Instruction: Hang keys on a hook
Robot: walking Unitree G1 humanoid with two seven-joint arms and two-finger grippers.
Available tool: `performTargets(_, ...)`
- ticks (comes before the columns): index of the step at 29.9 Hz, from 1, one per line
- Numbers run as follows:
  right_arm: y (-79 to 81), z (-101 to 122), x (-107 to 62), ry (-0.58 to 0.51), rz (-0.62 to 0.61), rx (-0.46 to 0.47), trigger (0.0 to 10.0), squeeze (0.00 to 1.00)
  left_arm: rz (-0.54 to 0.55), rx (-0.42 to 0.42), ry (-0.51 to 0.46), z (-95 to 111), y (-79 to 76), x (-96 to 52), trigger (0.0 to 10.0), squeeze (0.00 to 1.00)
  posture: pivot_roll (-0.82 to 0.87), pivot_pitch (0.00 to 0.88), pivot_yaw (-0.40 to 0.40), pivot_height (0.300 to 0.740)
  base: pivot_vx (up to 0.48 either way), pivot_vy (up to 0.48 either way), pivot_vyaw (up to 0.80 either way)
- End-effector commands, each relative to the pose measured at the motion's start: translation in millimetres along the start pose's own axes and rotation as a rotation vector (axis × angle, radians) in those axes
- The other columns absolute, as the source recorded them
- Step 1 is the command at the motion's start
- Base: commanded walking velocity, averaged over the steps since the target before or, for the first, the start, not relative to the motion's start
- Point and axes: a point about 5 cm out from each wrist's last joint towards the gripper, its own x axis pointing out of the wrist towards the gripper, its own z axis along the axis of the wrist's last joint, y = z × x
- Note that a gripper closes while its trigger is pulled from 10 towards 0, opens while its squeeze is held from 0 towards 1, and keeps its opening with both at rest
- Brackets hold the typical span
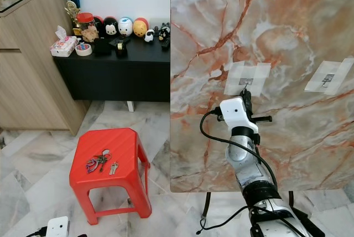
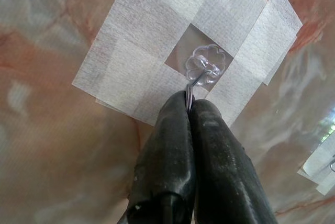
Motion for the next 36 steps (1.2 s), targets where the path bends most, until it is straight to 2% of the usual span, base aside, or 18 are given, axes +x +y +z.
performTargets(1,1.9,2,2.5,-0.003,0.028,-0.024,10.0,0.0,-0.004,0.003,0.015,-4,-2.7,-0.6,10.0,0.0,0.03,0.0,-0.052,0.74,0.0,0.0,0.0)
performTargets(16,-2.9,9,8.2,-0.053,-0.015,-0.167,10.0,0.0,-0.012,0.001,0.017,-3,-4.7,-0.1,10.0,0.0,0.03,0.0,-0.054,0.74,0.0,0.0,0.0)
performTargets(28,-8.4,17,10.3,-0.098,-0.08,-0.182,10.0,0.0,-0.011,0.0,0.018,-3,-4.4,-0.2,10.0,0.0,0.03,0.0,-0.053,0.74,0.0,0.0,0.0)
performTargets(36,-3.7,20,8.5,-0.113,-0.061,-0.166,10.0,0.0,-0.014,0.002,0.019,-4,-5.6,-0.2,10.0,0.0,0.03,0.0,-0.051,0.74,0.0,0.0,0.0)
